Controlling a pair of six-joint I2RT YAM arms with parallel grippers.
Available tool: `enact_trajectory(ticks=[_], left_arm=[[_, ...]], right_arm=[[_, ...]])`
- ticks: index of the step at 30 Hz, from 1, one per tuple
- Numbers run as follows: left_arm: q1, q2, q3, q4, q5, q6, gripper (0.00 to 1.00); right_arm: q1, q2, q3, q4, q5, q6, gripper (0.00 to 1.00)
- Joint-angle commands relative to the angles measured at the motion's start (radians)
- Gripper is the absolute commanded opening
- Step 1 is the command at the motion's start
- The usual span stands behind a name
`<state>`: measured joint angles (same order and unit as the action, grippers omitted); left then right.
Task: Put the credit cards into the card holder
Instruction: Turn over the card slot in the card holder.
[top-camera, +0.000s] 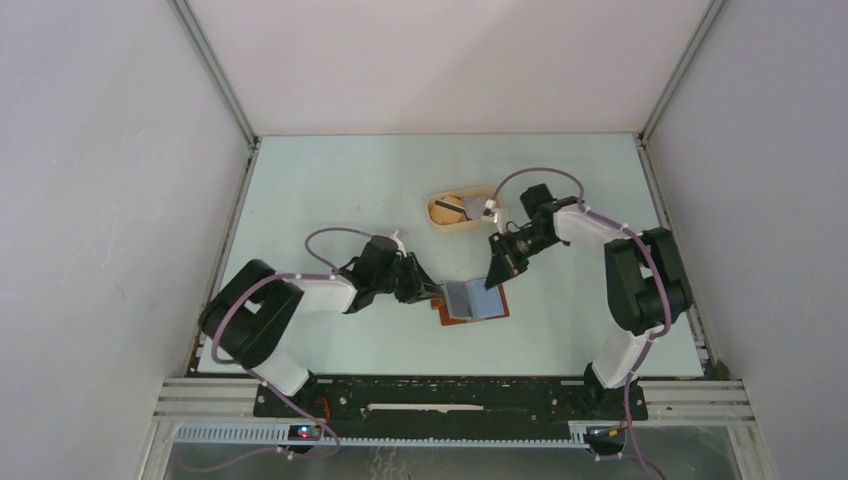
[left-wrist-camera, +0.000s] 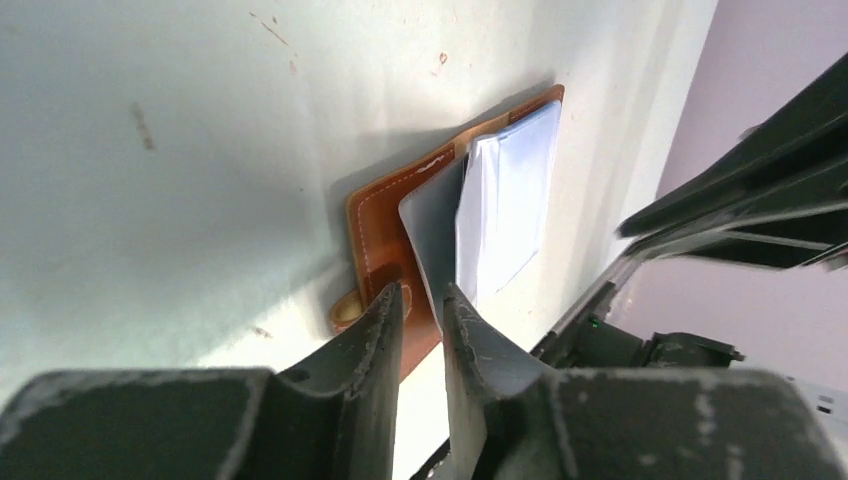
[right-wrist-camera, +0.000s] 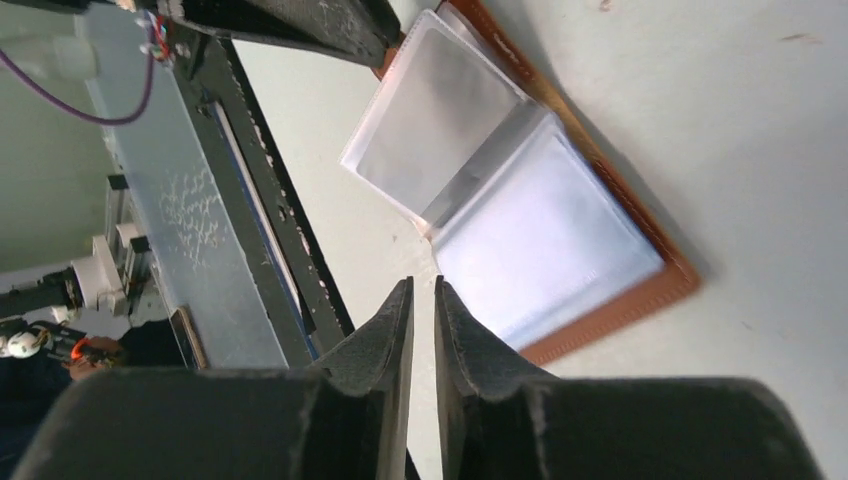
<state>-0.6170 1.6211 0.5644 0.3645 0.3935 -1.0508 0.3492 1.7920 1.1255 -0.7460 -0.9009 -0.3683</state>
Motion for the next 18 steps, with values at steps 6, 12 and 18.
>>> enact_trajectory(ticks=[6,12,18], left_arm=[[0.017,-0.306,0.091,-0.324,-0.282,0.307,0.3],[0.017,-0.533,0.154,-0.432,-0.488,0.493,0.34],[0.022,-0.758,0.156,-0.439,-0.799,0.604,0.96]], right_arm=[[-0.179,-0.237,0.073,-0.119,-0.059,-0.178,0.25],[-0.195,-0.298,0.339,-0.18,0.066,-0.219,0.36],[-0.186,-0.21,0.567,-0.137,0.047,-0.211,0.9]])
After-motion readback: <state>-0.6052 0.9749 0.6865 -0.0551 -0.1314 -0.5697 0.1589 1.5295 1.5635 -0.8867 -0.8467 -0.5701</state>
